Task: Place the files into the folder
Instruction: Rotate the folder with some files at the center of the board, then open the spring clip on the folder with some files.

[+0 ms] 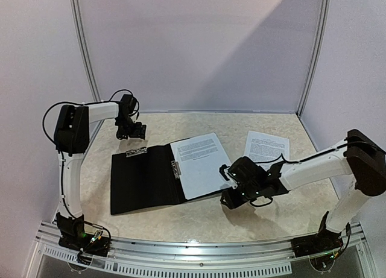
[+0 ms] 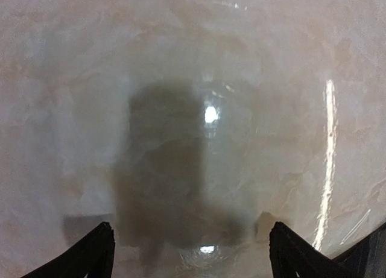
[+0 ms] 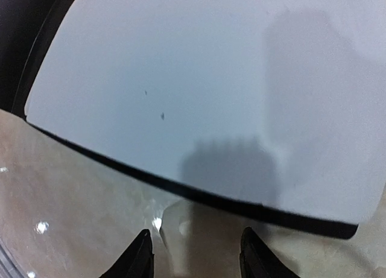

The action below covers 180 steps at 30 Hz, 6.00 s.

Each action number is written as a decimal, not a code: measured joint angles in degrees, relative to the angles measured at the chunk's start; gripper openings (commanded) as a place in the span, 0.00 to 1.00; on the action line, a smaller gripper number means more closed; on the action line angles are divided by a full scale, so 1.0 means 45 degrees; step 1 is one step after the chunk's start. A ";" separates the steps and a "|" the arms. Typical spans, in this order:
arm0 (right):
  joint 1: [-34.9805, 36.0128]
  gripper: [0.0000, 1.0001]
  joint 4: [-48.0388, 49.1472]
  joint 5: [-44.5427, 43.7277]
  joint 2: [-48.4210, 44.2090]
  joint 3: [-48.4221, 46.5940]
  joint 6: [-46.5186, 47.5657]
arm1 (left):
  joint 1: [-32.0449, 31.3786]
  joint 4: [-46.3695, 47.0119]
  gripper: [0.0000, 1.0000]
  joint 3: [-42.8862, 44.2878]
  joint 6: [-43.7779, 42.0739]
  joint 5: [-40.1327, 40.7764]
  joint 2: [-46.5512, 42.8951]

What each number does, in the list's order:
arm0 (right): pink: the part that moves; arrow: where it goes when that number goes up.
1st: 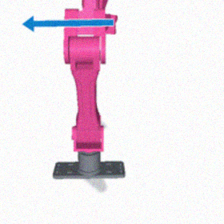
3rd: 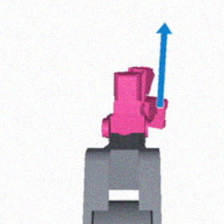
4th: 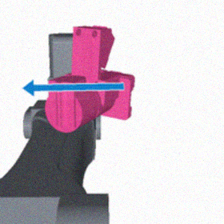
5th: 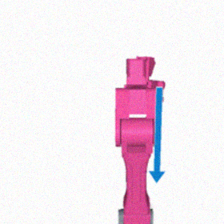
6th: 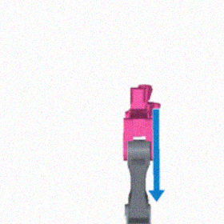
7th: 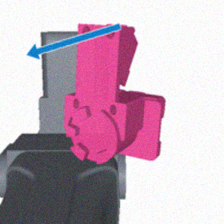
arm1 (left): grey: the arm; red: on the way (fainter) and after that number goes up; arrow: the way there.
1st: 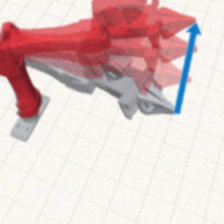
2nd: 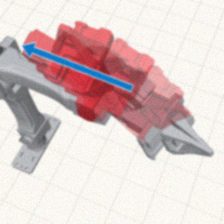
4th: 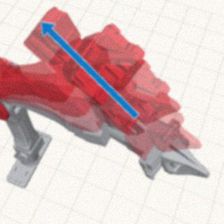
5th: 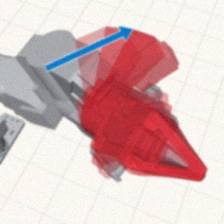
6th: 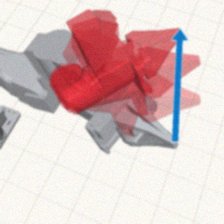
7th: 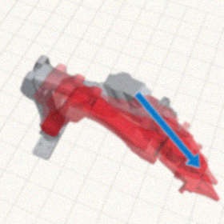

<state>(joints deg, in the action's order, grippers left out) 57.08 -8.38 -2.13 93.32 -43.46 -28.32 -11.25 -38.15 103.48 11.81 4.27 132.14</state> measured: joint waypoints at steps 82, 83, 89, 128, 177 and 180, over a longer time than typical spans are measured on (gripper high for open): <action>-0.0879 0.50 -0.0675 0.3949 -0.0573 -0.3143 -0.0374 | -0.7660 0.2531 0.81 -1.2740 0.6912 0.0272 -1.3221; -0.0831 0.50 -0.0617 0.4090 -0.0447 -0.3143 -0.0461 | -0.6878 0.2501 0.81 -1.2653 0.6679 0.0364 -1.3153; -0.0738 0.49 -0.0369 0.4658 0.0058 -0.3113 -0.0874 | -0.4872 0.2599 0.73 -1.1492 0.5591 0.0617 -1.1239; -0.0690 0.43 0.0962 0.5668 -0.0617 -0.0767 -0.1642 | -0.6003 0.4823 0.61 -1.2721 0.4367 -0.1977 -0.8578; -0.1132 0.99 1.3882 1.2973 0.2341 -0.5945 -1.4916 | -0.6023 0.2633 0.71 -1.0992 0.4512 0.1273 -1.0035; -0.0967 0.99 0.8757 1.1968 0.1598 -0.6266 -1.0569 | -0.6013 0.2482 0.71 -1.0992 0.4464 0.1331 -1.0404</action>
<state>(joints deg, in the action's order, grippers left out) 52.73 31.03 51.72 100.51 -71.66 -75.88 -38.30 -26.98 54.02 31.90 10.26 85.32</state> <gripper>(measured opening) 0.989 0.709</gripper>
